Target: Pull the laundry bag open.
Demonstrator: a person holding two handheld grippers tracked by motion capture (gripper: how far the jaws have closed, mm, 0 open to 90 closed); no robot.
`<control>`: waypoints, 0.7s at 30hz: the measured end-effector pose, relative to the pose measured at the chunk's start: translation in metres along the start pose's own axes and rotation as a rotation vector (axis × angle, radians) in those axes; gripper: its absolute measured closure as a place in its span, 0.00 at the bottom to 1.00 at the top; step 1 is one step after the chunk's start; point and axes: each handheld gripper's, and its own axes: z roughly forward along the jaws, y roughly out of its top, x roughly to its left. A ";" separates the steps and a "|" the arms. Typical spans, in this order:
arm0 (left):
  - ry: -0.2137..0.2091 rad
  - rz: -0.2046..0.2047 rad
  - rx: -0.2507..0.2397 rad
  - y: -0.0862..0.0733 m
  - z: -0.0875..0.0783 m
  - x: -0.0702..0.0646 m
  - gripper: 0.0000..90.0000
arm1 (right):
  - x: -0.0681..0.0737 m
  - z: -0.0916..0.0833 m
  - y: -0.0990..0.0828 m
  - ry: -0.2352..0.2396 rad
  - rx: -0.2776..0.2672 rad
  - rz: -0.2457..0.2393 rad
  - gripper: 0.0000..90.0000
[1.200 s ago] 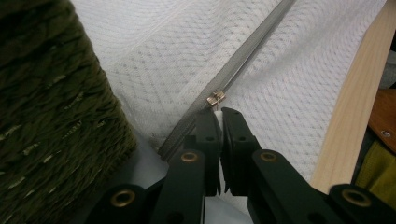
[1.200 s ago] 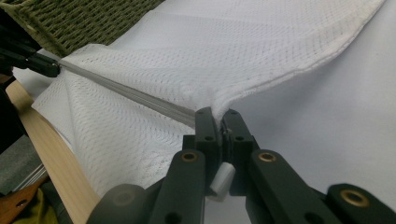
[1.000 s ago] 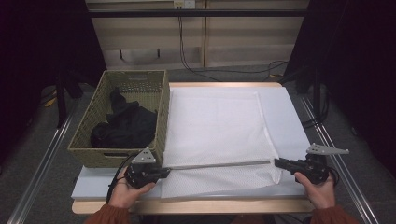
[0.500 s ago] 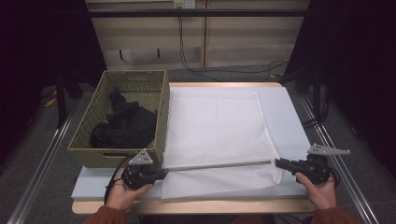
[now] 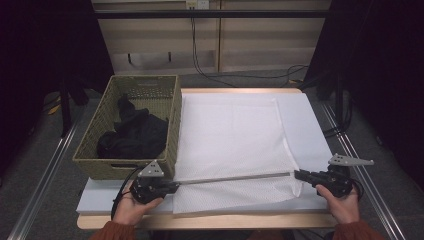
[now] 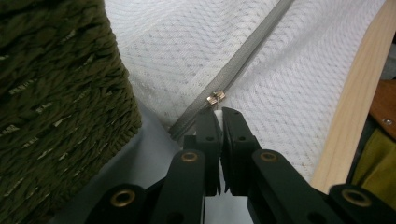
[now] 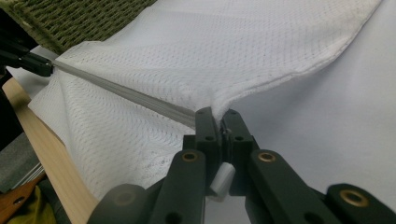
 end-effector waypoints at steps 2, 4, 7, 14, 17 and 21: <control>0.001 0.002 0.003 0.000 0.000 0.000 0.96 | 0.000 0.000 0.000 -0.002 0.000 0.000 0.97; 0.000 0.002 0.001 0.000 0.000 0.000 0.96 | 0.000 0.000 0.000 -0.003 0.006 -0.005 0.97; 0.004 -0.009 0.002 -0.002 -0.002 0.002 0.96 | -0.001 0.000 -0.001 -0.020 0.007 -0.009 0.97; 0.016 -0.007 0.020 -0.003 -0.004 0.001 0.96 | 0.000 0.000 -0.001 -0.019 0.015 0.005 0.97; 0.033 0.006 0.022 -0.005 -0.004 0.001 0.96 | -0.002 -0.001 -0.001 -0.034 0.016 -0.001 0.97; 0.013 -0.013 0.007 -0.007 -0.005 0.004 0.96 | 0.000 -0.001 0.000 -0.041 0.014 -0.013 0.97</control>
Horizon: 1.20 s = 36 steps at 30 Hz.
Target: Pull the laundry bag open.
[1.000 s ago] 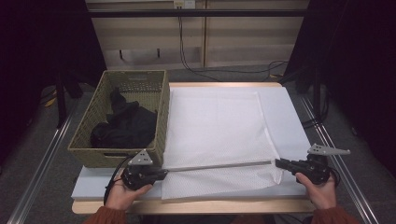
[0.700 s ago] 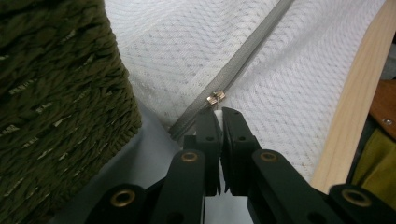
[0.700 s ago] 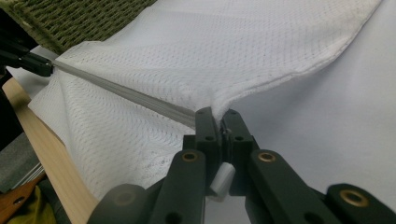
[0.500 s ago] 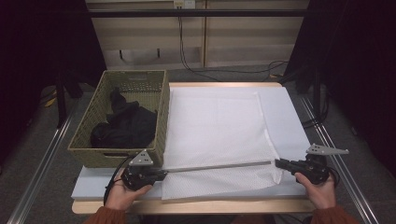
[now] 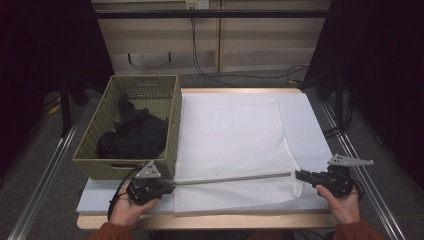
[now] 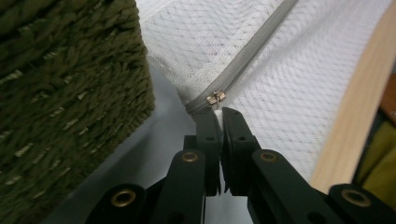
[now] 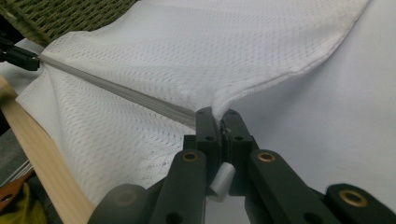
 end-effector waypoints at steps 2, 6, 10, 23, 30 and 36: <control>0.012 0.003 0.008 0.000 0.000 -0.001 0.96 | -0.001 -0.001 0.001 -0.007 0.000 -0.008 0.97; 0.018 -0.005 0.009 -0.002 -0.002 0.001 0.96 | -0.005 -0.001 -0.001 -0.017 0.005 0.002 0.97; 0.024 -0.004 0.024 -0.003 -0.003 0.001 0.96 | -0.006 -0.001 -0.001 -0.015 0.006 0.000 0.97; 0.038 -0.026 0.017 -0.006 0.002 0.003 0.96 | -0.006 0.009 -0.011 -0.016 0.048 -0.014 0.97; 0.030 -0.034 -0.001 -0.011 0.005 0.001 0.96 | -0.009 0.015 -0.015 -0.022 0.092 -0.014 0.96; 0.037 -0.035 -0.035 -0.012 0.001 0.000 0.90 | -0.009 0.017 -0.019 -0.035 0.119 -0.021 0.88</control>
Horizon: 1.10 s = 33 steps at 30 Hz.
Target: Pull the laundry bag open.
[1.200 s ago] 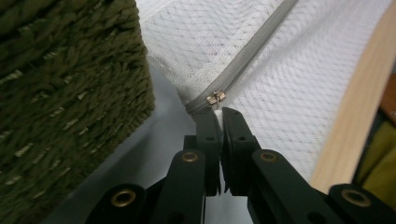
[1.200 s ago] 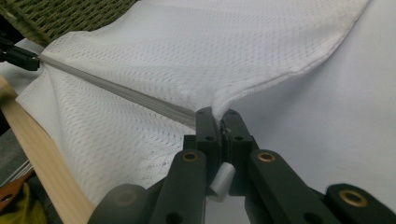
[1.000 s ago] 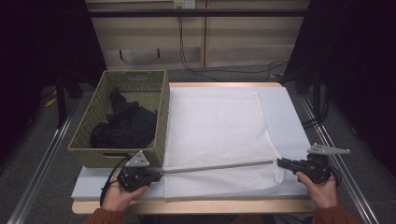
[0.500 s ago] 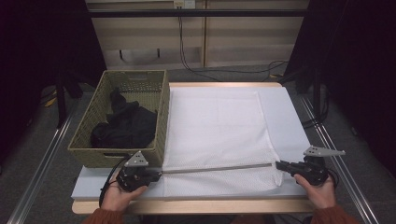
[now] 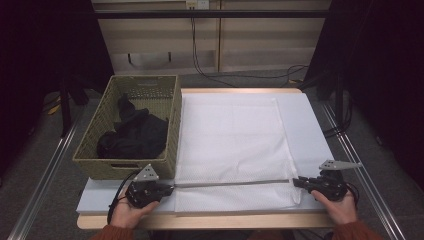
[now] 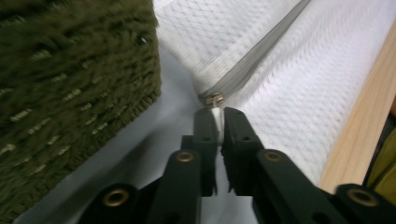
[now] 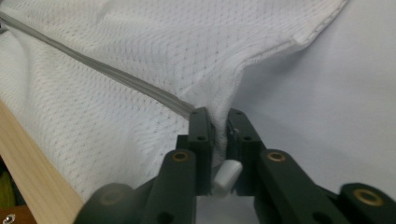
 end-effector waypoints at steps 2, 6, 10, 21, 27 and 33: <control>-0.007 0.001 -0.027 -0.001 -0.003 -0.001 0.85 | -0.001 -0.001 0.000 0.014 -0.008 -0.009 0.85; 0.008 0.003 -0.065 -0.001 -0.007 -0.004 0.74 | 0.000 -0.001 0.004 0.004 -0.024 -0.013 0.71; 0.032 0.016 -0.093 -0.003 -0.010 -0.008 0.59 | 0.002 -0.006 0.009 -0.023 -0.082 -0.036 0.54; 0.079 0.011 -0.166 -0.002 -0.019 -0.017 0.21 | 0.012 -0.006 0.021 0.005 -0.131 -0.061 0.39; 0.094 0.003 -0.222 0.001 -0.025 -0.023 0.09 | 0.019 0.000 0.031 0.050 -0.118 -0.082 0.36; 0.100 -0.014 -0.238 -0.002 -0.030 -0.024 0.06 | 0.032 0.011 0.038 0.085 -0.098 -0.119 0.36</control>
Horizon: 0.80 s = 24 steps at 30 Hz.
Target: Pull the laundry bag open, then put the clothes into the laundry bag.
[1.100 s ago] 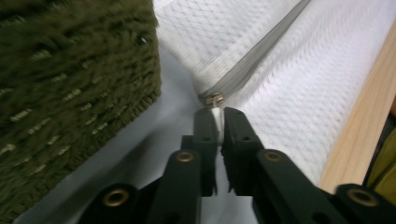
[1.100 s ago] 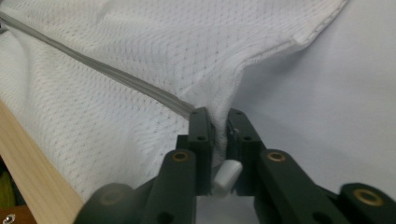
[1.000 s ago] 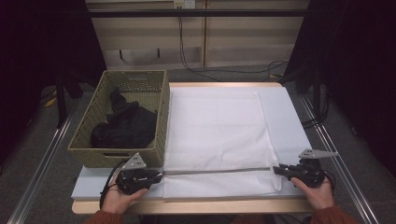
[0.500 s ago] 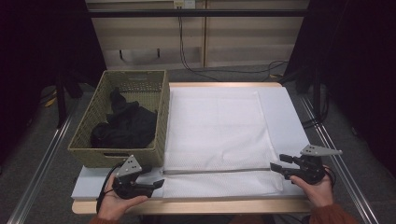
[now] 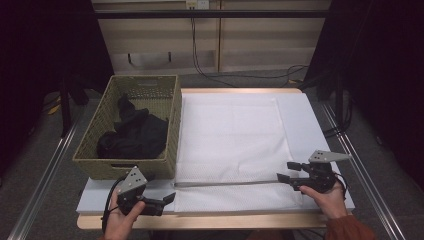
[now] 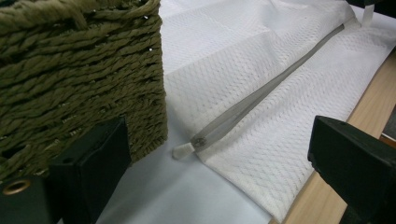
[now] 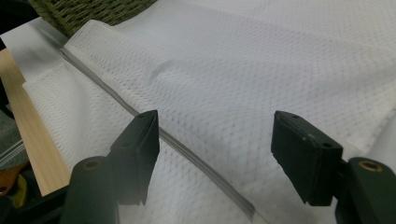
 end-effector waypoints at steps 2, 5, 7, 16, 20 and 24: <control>0.012 -0.010 -0.008 0.000 0.000 0.000 0.06 | 0.005 0.005 0.002 0.013 0.011 -0.011 0.36; 0.024 -0.014 -0.023 0.000 0.000 0.000 0.06 | 0.010 0.016 0.006 0.049 0.026 -0.035 0.36; 0.023 -0.008 -0.029 -0.001 -0.001 0.001 0.07 | 0.013 0.024 0.009 0.057 0.039 -0.045 0.35; 0.025 0.007 -0.013 -0.002 -0.001 0.000 0.07 | 0.030 0.058 0.018 0.118 0.096 -0.102 0.39; 0.024 0.019 -0.002 -0.001 -0.001 -0.002 0.07 | 0.040 0.071 0.026 0.155 0.108 -0.142 0.42; 0.016 0.023 0.011 -0.001 0.001 -0.001 0.07 | 0.051 0.088 0.029 0.188 0.146 -0.181 0.45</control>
